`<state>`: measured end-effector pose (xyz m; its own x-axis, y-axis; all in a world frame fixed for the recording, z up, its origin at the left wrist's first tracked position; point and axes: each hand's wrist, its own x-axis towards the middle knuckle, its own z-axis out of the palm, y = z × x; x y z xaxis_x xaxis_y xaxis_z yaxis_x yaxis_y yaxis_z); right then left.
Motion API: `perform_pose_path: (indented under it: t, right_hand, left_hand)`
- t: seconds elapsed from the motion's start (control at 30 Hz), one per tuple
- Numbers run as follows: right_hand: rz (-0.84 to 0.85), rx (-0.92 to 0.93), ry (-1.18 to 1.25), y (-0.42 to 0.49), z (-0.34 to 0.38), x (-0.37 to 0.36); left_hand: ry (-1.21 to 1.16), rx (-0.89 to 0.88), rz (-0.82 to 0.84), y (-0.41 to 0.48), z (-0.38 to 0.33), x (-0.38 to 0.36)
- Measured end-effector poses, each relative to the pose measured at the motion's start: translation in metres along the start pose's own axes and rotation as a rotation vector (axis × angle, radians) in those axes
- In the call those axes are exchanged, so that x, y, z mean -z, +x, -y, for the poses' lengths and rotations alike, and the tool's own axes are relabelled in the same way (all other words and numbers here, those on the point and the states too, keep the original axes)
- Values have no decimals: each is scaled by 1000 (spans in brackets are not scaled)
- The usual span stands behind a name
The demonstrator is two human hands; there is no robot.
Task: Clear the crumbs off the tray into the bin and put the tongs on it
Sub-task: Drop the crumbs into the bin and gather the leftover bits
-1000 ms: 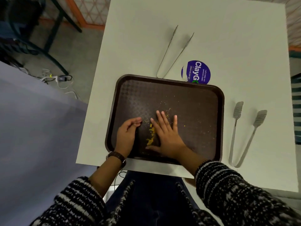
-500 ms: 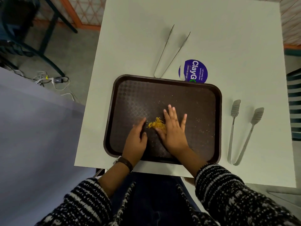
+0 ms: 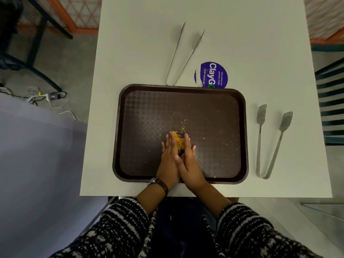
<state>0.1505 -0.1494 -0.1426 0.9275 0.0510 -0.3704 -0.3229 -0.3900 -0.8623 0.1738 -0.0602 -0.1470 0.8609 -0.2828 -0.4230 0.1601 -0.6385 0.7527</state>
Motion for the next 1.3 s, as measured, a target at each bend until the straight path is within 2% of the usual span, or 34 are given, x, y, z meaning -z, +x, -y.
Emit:
perform_pose_path:
  t: [0.07, 0.13, 0.23, 0.3, 0.4, 0.53, 0.67, 0.77, 0.9, 0.97, 1.07, 1.13, 1.3]
  right_hand:
    - [46, -16, 117, 1, 1, 1]
    - [-9, -31, 149, 4, 2, 3]
    - [-98, -66, 81, 15, 5, 16]
    - [-109, -21, -36, 24, 10, 27]
    - [-14, 158, -242, 41, 12, 30]
    - [150, 245, -477, 48, 4, 19]
    - [172, 304, -423, 37, 0, 15]
    - [91, 330, -373, 26, -1, 23]
    - [-187, 418, -515, 15, -4, 39]
    - [-196, 376, -543, 13, -5, 45]
    - [-77, 180, -537, 12, 0, 43]
    - [-34, 115, -533, 13, 3, 35]
    - [-125, 50, -536, 15, 11, 7]
  left_hand:
    - [-88, -1, 34, -4, 1, 8]
    - [-105, 0, -1, -7, 4, 17]
    - [30, -23, -93, -4, 15, 29]
    - [151, -62, -104, 2, 22, 35]
    - [186, -95, -70, 9, 27, 43]
    - [100, -128, -15, 8, 29, 50]
    - [-34, -41, 23, 3, 30, 55]
    - [-11, -82, -32, 0, 28, 58]
    - [38, -148, -111, -1, 24, 61]
    - [119, -210, -122, 2, 23, 61]
    - [356, -274, -68, 9, 20, 60]
    - [482, -288, -9, 15, 18, 58]
    - [535, -376, 56, 21, 18, 52]
